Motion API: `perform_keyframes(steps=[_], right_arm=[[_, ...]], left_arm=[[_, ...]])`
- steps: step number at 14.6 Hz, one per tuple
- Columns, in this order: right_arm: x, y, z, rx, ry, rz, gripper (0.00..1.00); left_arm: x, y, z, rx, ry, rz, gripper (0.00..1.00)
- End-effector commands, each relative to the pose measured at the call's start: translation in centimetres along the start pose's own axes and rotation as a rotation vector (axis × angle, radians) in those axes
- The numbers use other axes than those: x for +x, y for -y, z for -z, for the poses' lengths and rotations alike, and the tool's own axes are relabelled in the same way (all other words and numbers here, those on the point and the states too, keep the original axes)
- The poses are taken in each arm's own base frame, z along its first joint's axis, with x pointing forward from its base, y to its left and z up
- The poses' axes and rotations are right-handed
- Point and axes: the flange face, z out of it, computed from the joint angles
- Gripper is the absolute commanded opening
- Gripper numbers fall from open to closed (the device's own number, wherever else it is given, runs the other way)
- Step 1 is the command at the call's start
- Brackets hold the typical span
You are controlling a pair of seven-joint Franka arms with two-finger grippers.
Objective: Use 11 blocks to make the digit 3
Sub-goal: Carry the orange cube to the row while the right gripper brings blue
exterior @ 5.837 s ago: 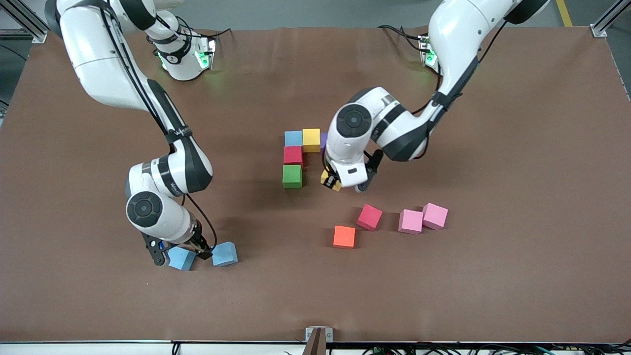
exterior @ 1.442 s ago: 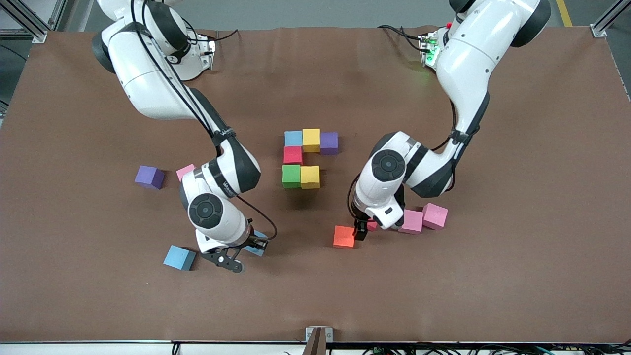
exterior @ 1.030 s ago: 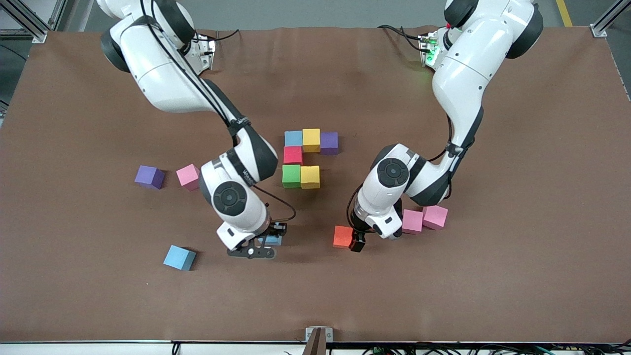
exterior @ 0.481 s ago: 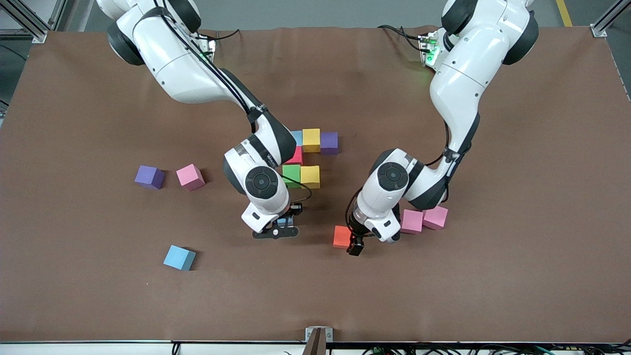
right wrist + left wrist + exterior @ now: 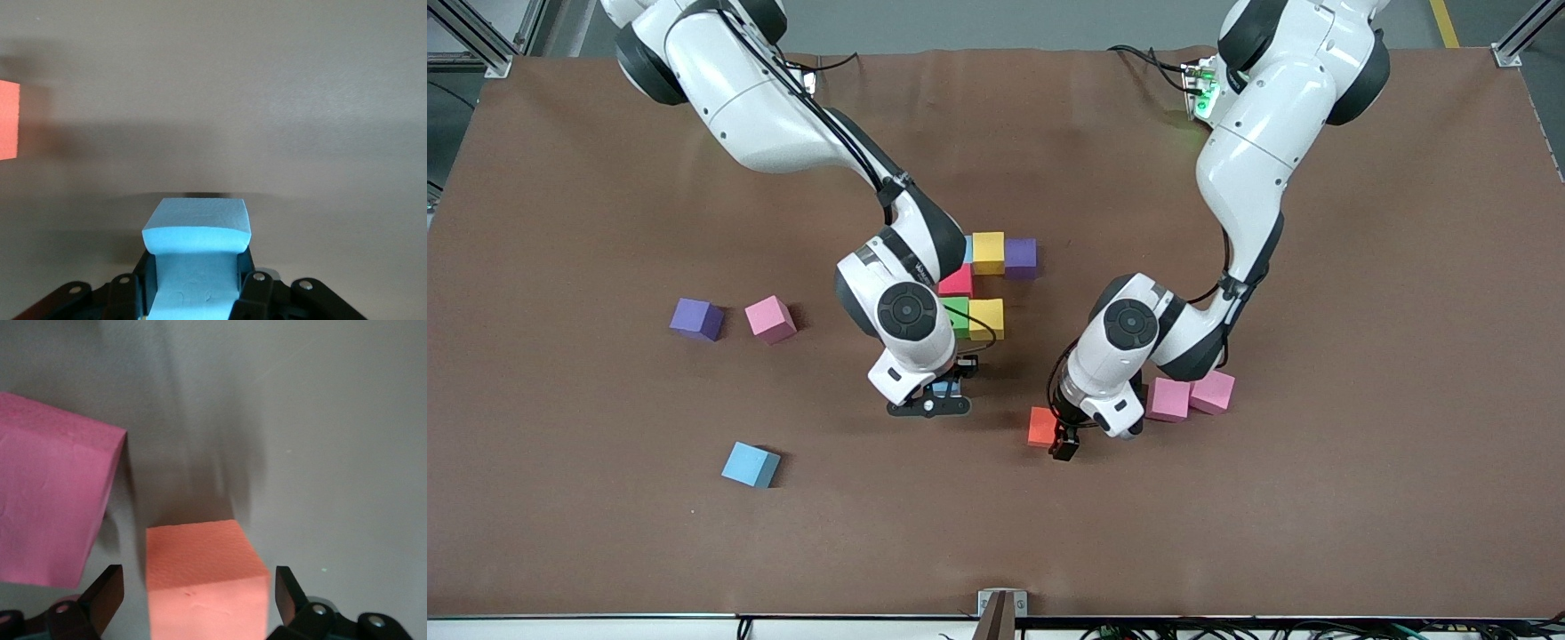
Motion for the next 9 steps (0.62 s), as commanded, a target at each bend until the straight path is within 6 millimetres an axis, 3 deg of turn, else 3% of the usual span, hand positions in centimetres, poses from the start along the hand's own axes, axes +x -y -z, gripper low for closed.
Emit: perform_keyframes(steps=[1,2,3,4,6,9], right_arm=[[-2.6,-0.7,-0.2,-0.004,-0.029,-0.008,0.0],[-3.0,-0.8,-0.6,-0.005,-0.028,-0.007,0.0],[-3.1,-0.8,-0.7,-0.004,-0.027,-0.012,0.0],[-3.2,-0.9,-0.9,-0.005,-0.025,-0.013,0.0],[-3.4,-0.8,-1.0,-0.006,-0.02,-0.015,0.0],[-3.6,-0.8,-1.3,-0.008,-0.012,-0.015,0.0]], left_arm=[[-0.3,0.0,-0.8,0.003,0.01,0.002,0.82],[-0.3,0.1,-0.8,0.004,0.009,0.002,0.57],[-0.3,0.1,-0.8,0.006,0.009,0.001,0.4],[-0.4,0.1,-0.6,0.007,0.009,0.002,0.31],[-0.5,-0.2,0.4,0.025,0.005,0.014,0.21],[-1.3,0.0,2.5,0.094,-0.006,0.043,0.2]])
